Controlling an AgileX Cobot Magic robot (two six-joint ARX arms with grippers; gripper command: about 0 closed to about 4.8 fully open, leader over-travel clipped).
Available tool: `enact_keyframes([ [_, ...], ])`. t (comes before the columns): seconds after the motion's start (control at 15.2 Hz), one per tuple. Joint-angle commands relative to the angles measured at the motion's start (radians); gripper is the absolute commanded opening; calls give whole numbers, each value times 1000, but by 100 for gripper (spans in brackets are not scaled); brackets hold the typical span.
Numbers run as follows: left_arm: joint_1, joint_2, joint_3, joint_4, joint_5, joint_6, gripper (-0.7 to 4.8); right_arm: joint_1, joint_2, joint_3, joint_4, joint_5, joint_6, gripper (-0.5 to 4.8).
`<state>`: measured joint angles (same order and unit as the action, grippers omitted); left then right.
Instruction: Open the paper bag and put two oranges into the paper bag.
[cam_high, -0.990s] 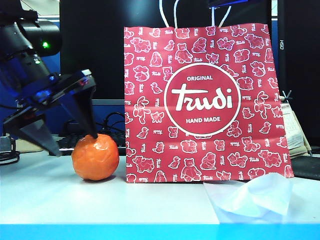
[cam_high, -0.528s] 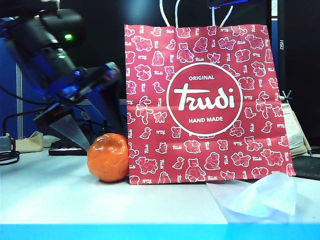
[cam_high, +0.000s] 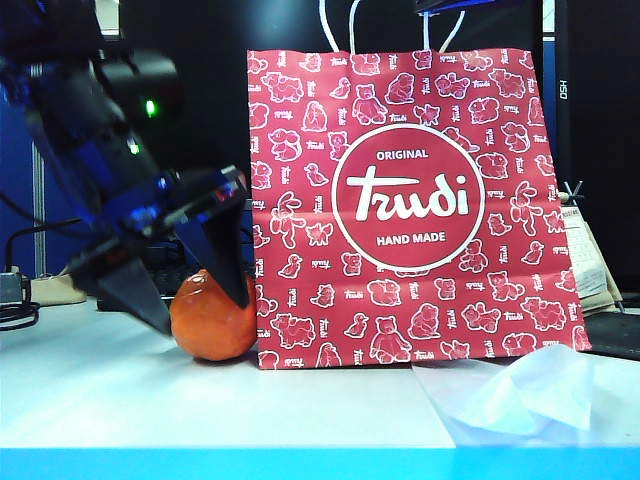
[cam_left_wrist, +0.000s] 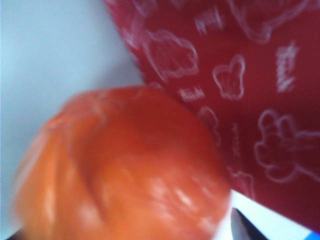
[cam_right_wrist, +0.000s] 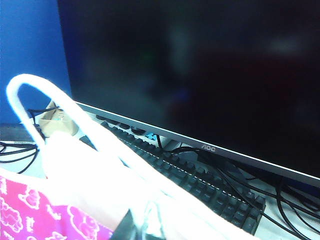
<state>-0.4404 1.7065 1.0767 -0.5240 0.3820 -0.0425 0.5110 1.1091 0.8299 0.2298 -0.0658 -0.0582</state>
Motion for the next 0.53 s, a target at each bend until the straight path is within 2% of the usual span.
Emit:
enact_keyframes([
  [0.07,-1,35,3,18,21,2,471,2,-2,3,11,-8,7,-6],
  [0.46,-1,35,3,144,-55,-2,462,2,-2,3,-1,-20,14,-6],
  [0.53,-1,35,3,179,-74,-2,391,2,-2,3,-1,-19,14,-6],
])
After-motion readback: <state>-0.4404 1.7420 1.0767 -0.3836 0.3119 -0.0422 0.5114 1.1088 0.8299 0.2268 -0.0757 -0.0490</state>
